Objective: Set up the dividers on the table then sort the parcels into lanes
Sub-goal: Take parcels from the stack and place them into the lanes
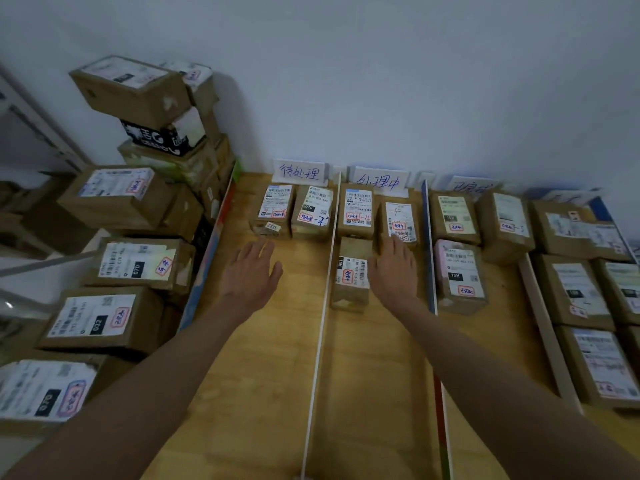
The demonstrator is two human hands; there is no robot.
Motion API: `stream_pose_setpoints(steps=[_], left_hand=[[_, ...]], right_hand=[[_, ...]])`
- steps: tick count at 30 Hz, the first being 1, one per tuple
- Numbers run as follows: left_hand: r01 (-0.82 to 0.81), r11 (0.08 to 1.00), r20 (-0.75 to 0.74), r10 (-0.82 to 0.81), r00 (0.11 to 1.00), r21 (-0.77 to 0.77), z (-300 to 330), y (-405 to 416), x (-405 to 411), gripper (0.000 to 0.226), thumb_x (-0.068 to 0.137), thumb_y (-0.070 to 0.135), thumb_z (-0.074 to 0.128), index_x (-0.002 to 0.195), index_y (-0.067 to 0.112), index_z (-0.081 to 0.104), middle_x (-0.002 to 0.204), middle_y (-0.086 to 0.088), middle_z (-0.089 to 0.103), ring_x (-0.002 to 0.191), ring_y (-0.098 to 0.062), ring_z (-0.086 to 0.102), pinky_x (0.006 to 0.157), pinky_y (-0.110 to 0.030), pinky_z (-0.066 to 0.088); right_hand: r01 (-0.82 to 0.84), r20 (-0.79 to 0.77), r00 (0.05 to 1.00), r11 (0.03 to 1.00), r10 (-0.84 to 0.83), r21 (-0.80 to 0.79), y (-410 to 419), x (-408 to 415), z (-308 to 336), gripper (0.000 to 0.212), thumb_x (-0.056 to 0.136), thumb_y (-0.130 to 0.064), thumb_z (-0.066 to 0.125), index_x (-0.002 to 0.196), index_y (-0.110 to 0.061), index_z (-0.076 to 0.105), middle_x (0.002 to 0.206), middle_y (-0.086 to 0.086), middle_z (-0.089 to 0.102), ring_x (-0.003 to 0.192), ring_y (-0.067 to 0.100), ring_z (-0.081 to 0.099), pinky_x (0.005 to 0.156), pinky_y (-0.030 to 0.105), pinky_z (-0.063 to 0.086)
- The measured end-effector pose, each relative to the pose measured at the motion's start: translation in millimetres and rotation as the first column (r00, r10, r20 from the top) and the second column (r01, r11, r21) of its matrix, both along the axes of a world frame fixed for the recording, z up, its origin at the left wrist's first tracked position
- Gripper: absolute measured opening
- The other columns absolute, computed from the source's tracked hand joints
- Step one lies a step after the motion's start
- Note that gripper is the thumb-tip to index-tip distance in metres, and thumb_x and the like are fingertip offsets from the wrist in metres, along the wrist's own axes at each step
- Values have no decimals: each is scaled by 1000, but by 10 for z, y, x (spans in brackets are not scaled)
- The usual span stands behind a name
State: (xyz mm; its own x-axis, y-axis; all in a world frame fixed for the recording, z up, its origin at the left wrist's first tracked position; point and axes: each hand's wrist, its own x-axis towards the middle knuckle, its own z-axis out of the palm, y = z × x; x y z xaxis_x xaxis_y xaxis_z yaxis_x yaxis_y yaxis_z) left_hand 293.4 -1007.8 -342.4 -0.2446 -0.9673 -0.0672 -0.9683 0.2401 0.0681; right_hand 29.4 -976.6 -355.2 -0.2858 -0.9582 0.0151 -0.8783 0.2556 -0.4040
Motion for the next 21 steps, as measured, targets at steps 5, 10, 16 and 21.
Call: stream_pose_setpoints(steps=[5, 10, 16, 21], left_hand=[[-26, 998, -1, 26, 1000, -50, 321, 96, 382, 54, 102, 41, 34, 150, 16, 32, 155, -3, 33, 142, -21, 31, 117, -41, 24], [-89, 991, -29, 86, 996, -103, 550, 122, 902, 54, 102, 38, 34, 150, 13, 32, 155, -8, 35, 142, -25, 32, 117, -43, 25], [-166, 979, -66, 159, 985, -120, 638, 80, 1647, 53, 102, 39, 37, 149, 14, 35, 154, -5, 37, 140, -24, 35, 117, -43, 24], [-139, 978, -88, 127, 988, -157, 664, -79, 2337, 45, 99, 36, 43, 139, 17, 45, 141, -6, 50, 130, -26, 46, 113, -45, 32]], right_hand=[[-81, -31, 996, 997, 80, -8, -20, 365, 348, 53, 103, -31, 37, 151, -11, 26, 158, 9, 26, 148, 27, 19, 122, 47, 15], [-134, -40, 991, 989, 131, -61, -100, 903, 548, 52, 103, -34, 38, 150, -14, 29, 158, 8, 29, 147, 27, 23, 121, 46, 17], [-173, -38, 985, 980, 170, -97, -213, 1640, 625, 48, 100, -31, 43, 144, -13, 36, 150, 9, 38, 138, 28, 35, 115, 46, 29], [-190, -21, 982, 976, 188, -110, -384, 2350, 637, 46, 101, -31, 41, 143, -13, 38, 144, 7, 43, 132, 28, 41, 111, 46, 33]])
